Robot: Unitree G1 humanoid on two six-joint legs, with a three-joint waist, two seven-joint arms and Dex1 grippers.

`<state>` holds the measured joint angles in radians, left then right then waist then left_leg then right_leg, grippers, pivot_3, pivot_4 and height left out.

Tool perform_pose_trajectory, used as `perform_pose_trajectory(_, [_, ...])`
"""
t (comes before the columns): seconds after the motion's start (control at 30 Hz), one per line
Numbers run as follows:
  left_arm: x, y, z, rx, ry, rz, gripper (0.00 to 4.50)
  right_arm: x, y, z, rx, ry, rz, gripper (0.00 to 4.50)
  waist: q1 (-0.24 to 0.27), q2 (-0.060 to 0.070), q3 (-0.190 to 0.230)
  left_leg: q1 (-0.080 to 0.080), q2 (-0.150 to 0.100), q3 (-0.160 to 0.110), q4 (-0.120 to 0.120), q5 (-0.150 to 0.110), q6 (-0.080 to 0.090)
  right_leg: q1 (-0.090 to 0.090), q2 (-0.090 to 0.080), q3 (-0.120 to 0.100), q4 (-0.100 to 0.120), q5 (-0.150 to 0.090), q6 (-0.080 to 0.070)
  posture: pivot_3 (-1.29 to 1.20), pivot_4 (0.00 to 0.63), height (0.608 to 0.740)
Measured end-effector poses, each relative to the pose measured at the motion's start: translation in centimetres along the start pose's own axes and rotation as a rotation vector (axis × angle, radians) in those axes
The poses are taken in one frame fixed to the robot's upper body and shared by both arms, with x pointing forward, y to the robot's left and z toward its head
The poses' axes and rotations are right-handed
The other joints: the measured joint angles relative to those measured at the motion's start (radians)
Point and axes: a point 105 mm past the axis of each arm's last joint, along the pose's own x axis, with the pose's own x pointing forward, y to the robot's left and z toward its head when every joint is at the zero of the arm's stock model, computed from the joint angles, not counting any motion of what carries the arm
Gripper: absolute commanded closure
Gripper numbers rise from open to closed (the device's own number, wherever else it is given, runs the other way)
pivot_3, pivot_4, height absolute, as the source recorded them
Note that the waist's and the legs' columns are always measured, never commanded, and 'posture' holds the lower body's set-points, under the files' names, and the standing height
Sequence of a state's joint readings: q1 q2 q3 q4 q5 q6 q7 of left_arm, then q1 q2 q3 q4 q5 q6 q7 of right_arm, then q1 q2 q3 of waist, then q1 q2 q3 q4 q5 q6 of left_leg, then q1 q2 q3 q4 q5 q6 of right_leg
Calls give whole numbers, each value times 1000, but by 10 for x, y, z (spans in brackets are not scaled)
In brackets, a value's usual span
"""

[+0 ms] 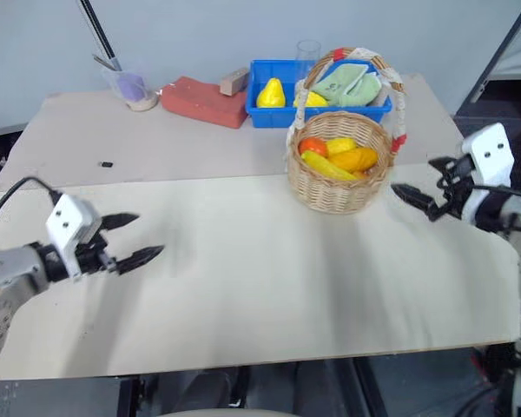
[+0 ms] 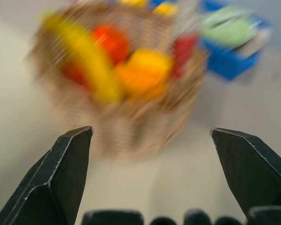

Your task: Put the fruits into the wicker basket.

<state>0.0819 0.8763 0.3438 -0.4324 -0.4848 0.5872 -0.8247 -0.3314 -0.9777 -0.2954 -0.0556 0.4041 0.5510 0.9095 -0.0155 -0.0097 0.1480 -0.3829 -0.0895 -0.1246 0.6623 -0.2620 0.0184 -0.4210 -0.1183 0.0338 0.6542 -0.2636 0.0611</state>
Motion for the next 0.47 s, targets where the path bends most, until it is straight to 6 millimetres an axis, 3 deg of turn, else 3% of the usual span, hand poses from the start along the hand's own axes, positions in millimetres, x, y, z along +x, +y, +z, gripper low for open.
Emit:
perform_pose_trajectory(0.2, [-32, 11, -19, -42, 62, 96, 0, -1, 25, -10, -58, 45, 163, 39, 9, 0, 0, 2, 1, 1, 0, -1, 0, 2, 1, 1, -1, 0, 0, 0, 150, 740])
perform_pose_trajectory(0.47, [-36, 11, -23, -57, 75, 110, 0, 7, 28, -5, -93, 37, 197, 39, 17, 0, 0, 0, 1, 1, 0, -1, 0, 2, 1, 1, -5, 1, 0, 0, 150, 740])
